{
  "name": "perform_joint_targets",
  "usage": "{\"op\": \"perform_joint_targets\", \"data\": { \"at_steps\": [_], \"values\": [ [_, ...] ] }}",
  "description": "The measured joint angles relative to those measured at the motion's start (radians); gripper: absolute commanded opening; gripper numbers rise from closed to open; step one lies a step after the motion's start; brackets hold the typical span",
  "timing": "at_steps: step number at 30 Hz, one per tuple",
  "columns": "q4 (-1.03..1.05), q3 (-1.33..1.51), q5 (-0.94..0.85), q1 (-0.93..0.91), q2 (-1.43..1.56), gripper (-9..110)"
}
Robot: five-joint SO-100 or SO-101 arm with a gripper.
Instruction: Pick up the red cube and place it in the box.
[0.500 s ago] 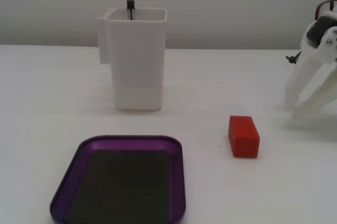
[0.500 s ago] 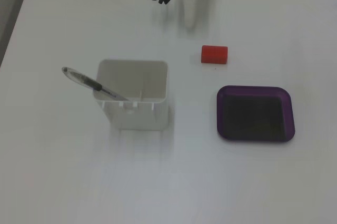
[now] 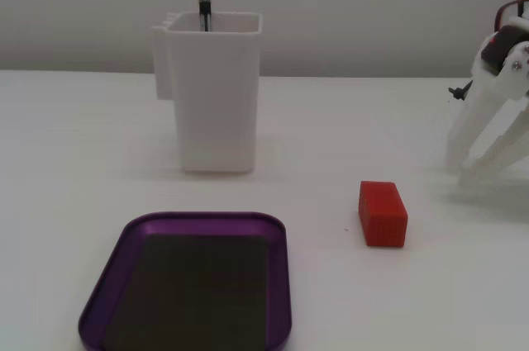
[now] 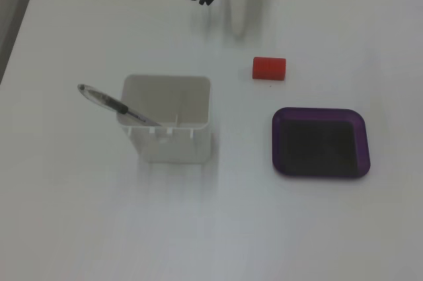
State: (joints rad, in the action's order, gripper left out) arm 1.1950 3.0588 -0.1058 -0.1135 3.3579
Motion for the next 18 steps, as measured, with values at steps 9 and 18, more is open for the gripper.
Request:
{"op": "perform_joint_targets", "data": {
  "at_steps": [9,18],
  "values": [
    [-0.086,0.000,0.000,0.000,0.000,0],
    [-0.230,-0.015,-0.006,-0.002,0.000,0]
  ]
}}
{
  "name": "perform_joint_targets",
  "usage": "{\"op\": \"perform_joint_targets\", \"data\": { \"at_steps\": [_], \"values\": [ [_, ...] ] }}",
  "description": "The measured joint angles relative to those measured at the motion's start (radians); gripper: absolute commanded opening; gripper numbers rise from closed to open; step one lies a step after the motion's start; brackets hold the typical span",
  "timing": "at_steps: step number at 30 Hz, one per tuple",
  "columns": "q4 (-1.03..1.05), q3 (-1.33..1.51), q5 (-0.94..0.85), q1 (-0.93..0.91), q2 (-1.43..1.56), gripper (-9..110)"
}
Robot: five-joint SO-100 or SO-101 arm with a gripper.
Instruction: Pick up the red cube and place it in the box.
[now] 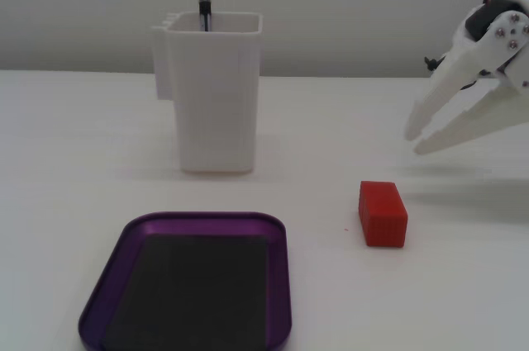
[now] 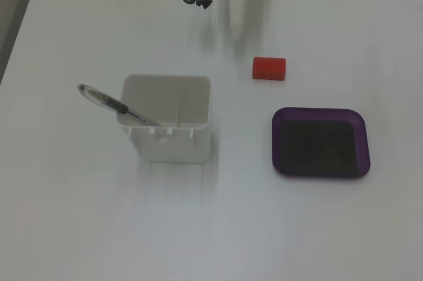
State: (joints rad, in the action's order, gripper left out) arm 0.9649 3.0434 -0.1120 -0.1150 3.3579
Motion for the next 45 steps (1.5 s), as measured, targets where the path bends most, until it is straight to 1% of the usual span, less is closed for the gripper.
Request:
{"op": "perform_joint_targets", "data": {
  "at_steps": [5,8,11,16,21,23,26,30,36,45],
  "values": [
    [0.046,-0.117,-0.002,-0.002,-0.015,10],
    [0.103,-0.236,-0.003,-0.006,-0.110,12],
    [0.167,-0.397,-0.003,0.002,-0.313,12],
    [0.304,-0.759,0.000,0.014,-0.772,13],
    [0.430,-1.106,0.021,0.149,-1.233,20],
    [0.457,-1.227,0.067,0.215,-1.385,20],
    [0.474,-1.365,0.137,0.253,-1.566,21],
    [0.468,-1.419,0.204,0.250,-1.698,21],
    [0.371,-1.414,0.235,0.265,-1.727,21],
    [0.190,-1.184,0.235,0.259,-1.730,21]
  ]
}}
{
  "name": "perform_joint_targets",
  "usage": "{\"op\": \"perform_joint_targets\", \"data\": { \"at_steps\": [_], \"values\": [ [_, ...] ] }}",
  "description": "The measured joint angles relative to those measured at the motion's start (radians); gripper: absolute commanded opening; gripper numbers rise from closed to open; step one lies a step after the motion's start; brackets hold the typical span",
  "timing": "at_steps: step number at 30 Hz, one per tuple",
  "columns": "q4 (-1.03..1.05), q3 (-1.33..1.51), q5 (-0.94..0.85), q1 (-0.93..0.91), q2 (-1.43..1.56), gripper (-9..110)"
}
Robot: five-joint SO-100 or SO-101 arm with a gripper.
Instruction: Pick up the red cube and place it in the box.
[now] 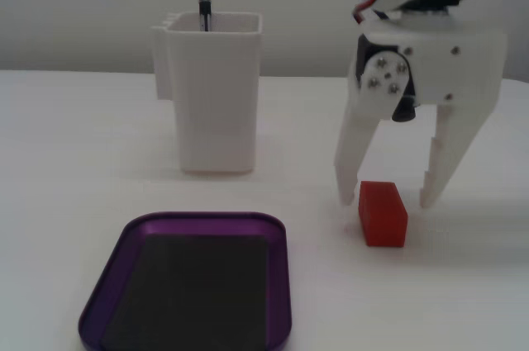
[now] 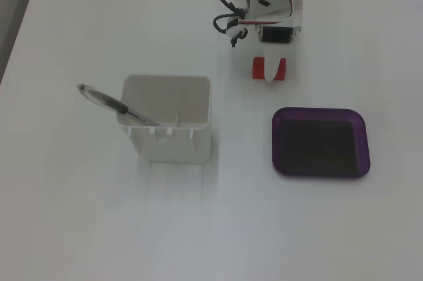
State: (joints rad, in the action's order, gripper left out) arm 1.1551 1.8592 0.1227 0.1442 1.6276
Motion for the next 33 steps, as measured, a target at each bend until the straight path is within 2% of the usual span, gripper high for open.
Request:
{"op": "perform_joint_targets", "data": {
  "at_steps": [8,21,23,28,33],
  "values": [
    [-0.097,0.075,0.003,-0.003,0.000,20],
    [-0.176,0.077,-0.077,-0.003,0.000,3],
    [-0.178,0.077,-0.083,-0.003,0.000,-1],
    [-0.175,0.077,-0.084,0.003,0.000,-1],
    [-0.069,-0.035,-0.164,0.023,0.015,-1]
  ]
}}
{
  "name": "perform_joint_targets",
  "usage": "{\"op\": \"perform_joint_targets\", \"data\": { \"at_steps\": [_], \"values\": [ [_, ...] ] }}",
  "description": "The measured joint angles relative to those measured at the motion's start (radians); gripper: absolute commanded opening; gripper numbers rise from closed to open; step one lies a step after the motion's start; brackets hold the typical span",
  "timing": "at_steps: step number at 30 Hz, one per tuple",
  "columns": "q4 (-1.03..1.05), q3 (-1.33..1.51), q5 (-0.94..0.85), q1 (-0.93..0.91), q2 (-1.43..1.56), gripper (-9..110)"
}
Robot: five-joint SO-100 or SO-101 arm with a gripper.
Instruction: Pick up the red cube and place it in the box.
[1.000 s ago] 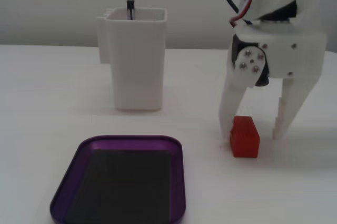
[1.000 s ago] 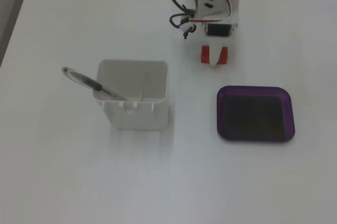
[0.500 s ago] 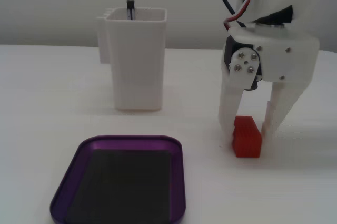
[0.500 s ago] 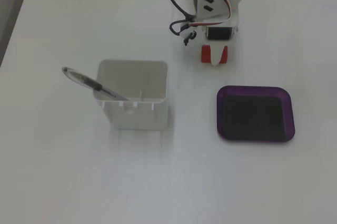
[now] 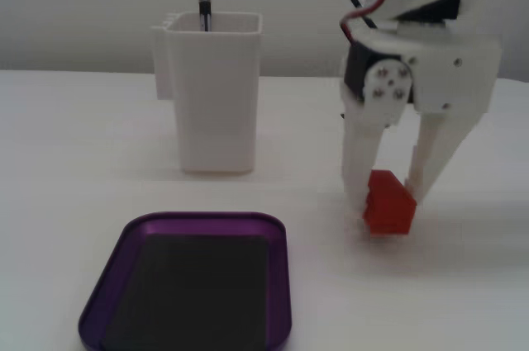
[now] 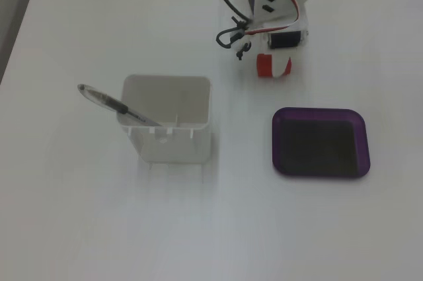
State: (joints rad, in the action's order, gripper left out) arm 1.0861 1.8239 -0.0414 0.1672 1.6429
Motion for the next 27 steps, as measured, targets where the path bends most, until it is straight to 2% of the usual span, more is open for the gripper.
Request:
{"op": "perform_joint_targets", "data": {
  "at_steps": [4,8,14,19,27],
  "values": [
    [0.071,-0.132,-0.092,0.063,0.089,-1],
    [0.075,-0.233,-0.204,0.213,0.160,-1],
    [0.031,-0.305,-0.227,0.341,0.129,-1],
    [-0.014,-0.425,-0.144,0.311,-0.067,-1],
    [0.012,-0.790,0.078,0.193,-0.459,-1]
  ]
}}
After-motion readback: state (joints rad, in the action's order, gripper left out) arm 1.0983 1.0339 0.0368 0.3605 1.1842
